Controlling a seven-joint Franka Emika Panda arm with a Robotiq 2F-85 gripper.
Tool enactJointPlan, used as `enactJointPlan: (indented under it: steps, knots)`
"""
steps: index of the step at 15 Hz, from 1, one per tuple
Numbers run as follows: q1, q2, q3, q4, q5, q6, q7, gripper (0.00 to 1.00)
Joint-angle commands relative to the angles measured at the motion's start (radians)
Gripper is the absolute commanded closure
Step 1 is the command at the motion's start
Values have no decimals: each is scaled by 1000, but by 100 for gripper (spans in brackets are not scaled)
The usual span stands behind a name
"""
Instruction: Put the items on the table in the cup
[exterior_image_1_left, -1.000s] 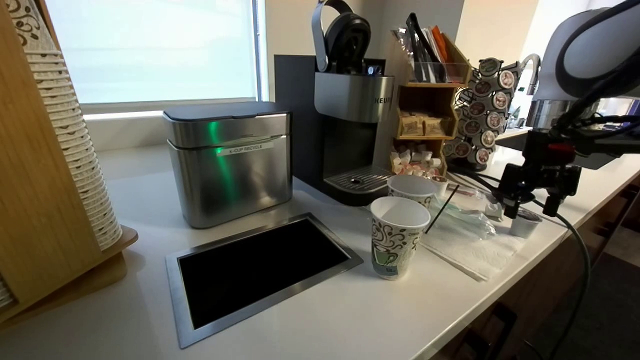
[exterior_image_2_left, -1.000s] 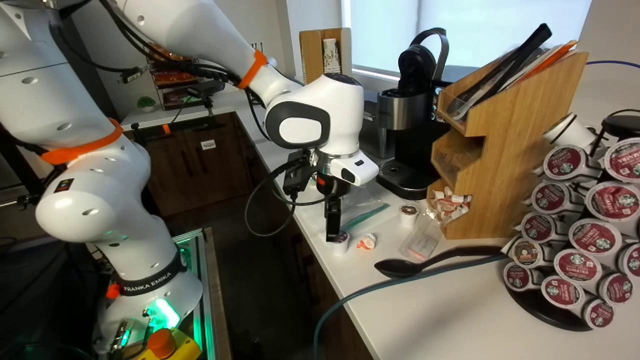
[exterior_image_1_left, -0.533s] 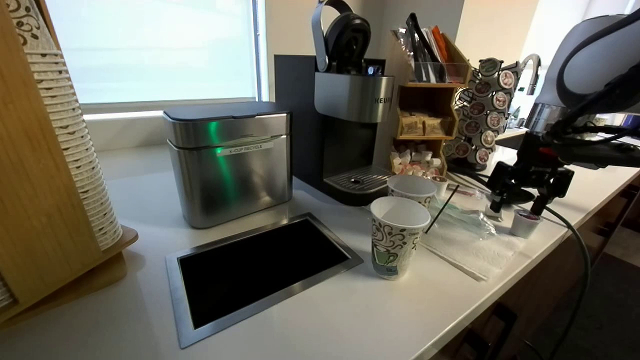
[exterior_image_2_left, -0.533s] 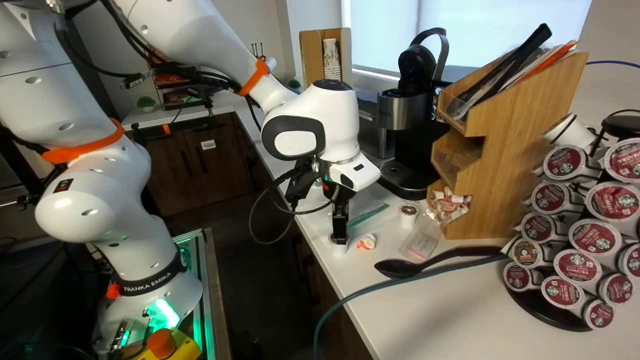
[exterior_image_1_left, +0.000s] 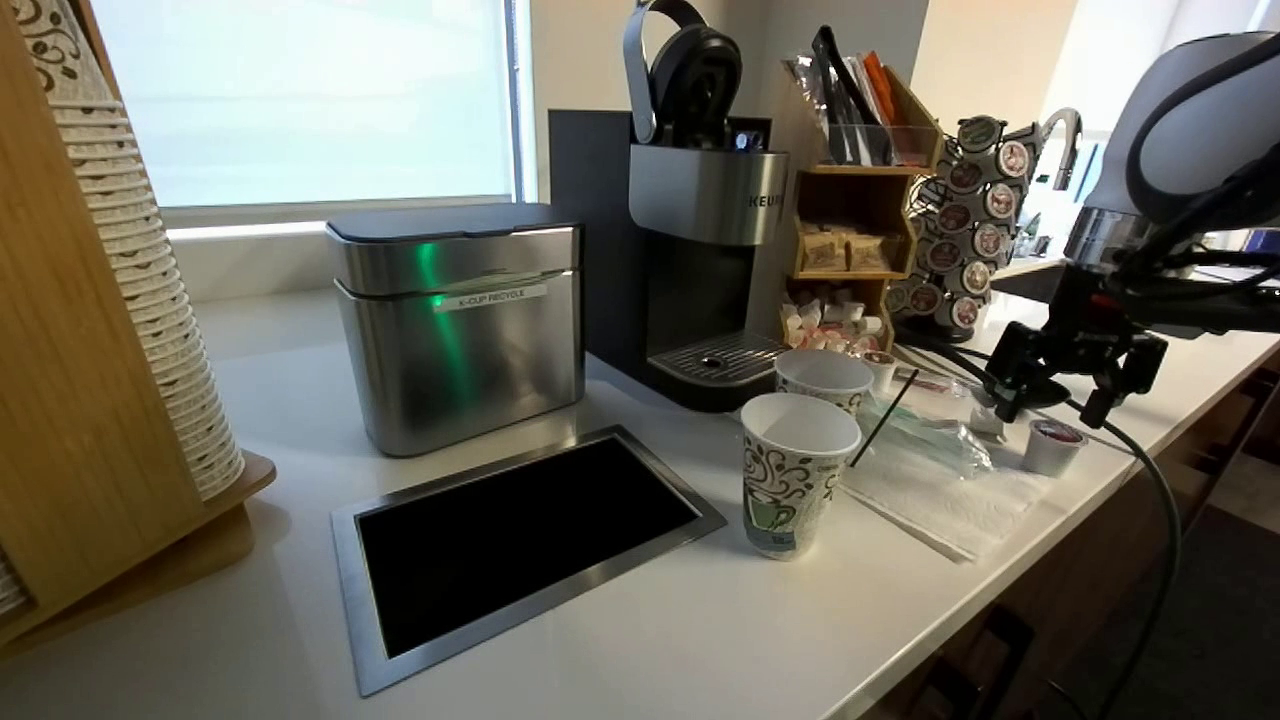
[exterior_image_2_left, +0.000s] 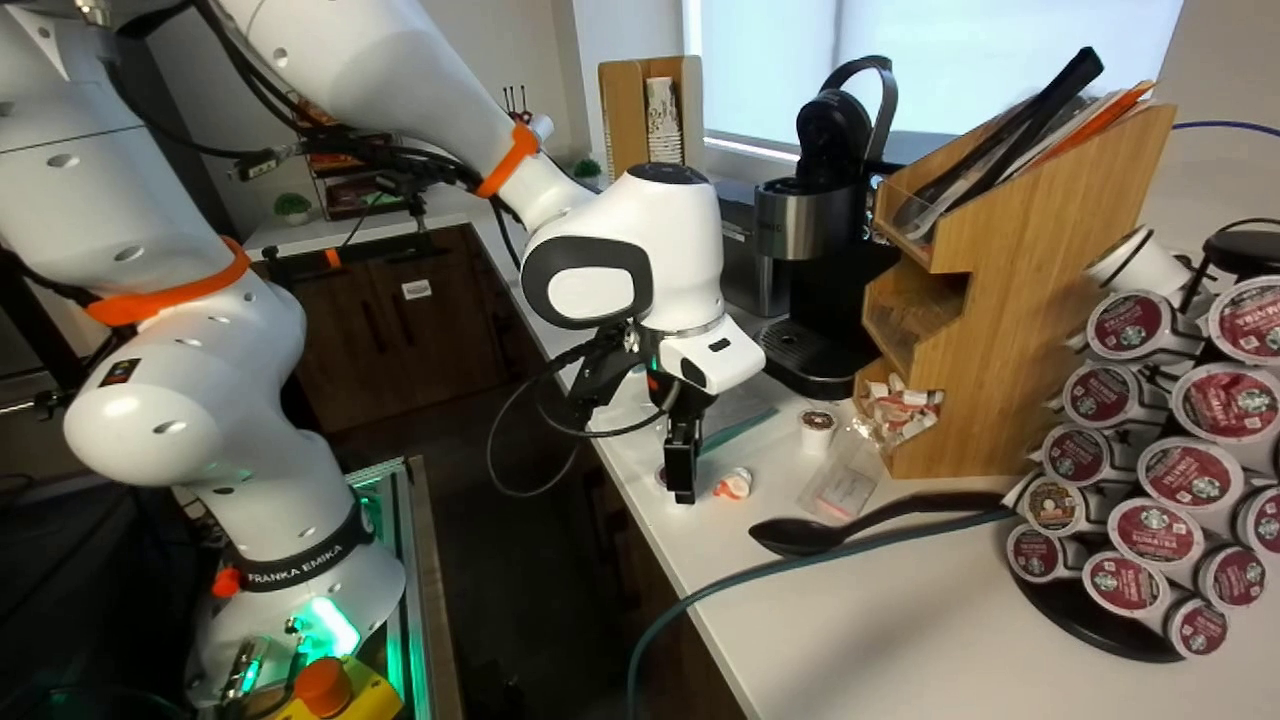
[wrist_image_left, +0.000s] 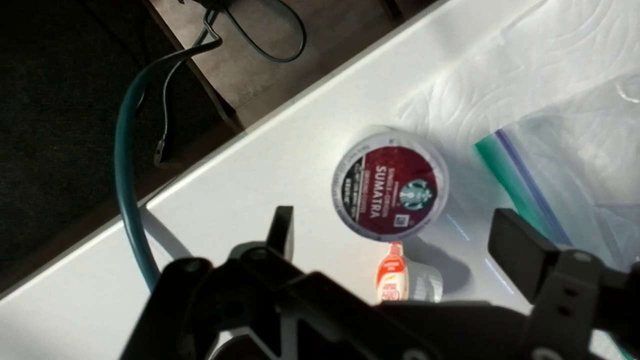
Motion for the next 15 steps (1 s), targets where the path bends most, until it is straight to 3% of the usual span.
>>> enactJointPlan:
  steps: [1,5,6,7,13,15]
  knots:
    - [-2,-19,1,-26,-3,9,8,0]
    - [-5,-25,6,-37,-26,2,22,2]
    - [-8,-28,7,-41,-37,-1,28,15]
    - [-9,-29,7,-45,-43,-2,31,19]
    - [-9,-40,6,-54,-59,4,37,70]
    - [-9,-58,6,-54,-54,4,29,71]
